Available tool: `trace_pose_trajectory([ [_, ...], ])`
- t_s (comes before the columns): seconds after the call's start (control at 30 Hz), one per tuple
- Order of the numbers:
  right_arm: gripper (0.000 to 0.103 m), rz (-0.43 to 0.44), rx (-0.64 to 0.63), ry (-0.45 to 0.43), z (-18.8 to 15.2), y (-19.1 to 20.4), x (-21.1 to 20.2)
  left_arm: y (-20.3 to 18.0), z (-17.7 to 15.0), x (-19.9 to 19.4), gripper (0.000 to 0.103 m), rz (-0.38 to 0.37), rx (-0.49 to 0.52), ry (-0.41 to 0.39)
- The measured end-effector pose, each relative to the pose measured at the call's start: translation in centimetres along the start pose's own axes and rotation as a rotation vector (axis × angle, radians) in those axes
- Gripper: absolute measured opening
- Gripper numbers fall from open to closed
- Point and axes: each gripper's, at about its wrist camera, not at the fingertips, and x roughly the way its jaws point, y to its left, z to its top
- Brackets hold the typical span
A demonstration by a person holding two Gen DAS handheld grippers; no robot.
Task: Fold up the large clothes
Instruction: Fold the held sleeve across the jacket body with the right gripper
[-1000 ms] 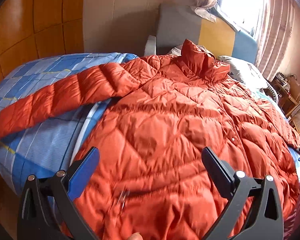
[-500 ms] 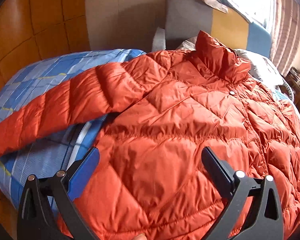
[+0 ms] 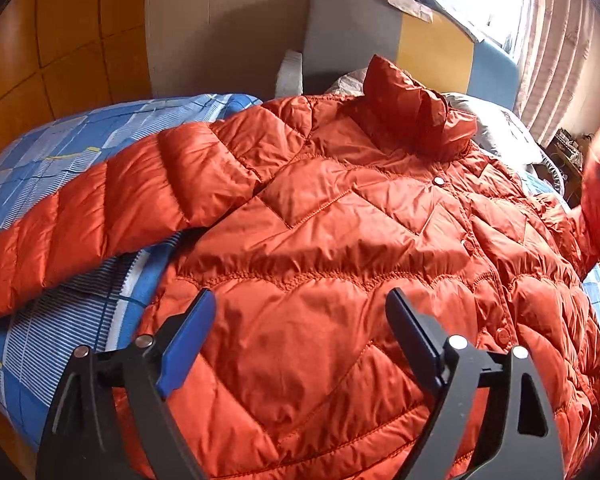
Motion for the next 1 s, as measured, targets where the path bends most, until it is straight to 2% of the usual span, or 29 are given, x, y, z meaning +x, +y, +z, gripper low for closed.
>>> trace_pose_trajectory([
  [0.23,0.002,0.091,-0.129,0.075,-3.1,8.6,1.2,1.2,0.0,-1.1,0.081,-0.017,-0.015,-0.029],
  [0.47,0.002,0.137,-0.188,0.139,-6.1,13.3,2.1,1.9,0.0,-0.8,0.077,-0.055,-0.040,-0.020],
  [0.63,0.002,0.174,-0.247,0.218,-8.8,15.9,3.6,1.4,0.1,0.1,0.067,-0.110,-0.046,0.012],
  [0.73,0.002,0.210,-0.286,0.262,-10.7,17.5,4.3,1.2,0.4,0.4,0.066,-0.145,-0.054,0.018],
  [1.0,0.002,0.286,-0.323,0.343,-13.8,21.8,6.3,1.6,1.2,1.2,0.066,-0.176,-0.077,0.026],
])
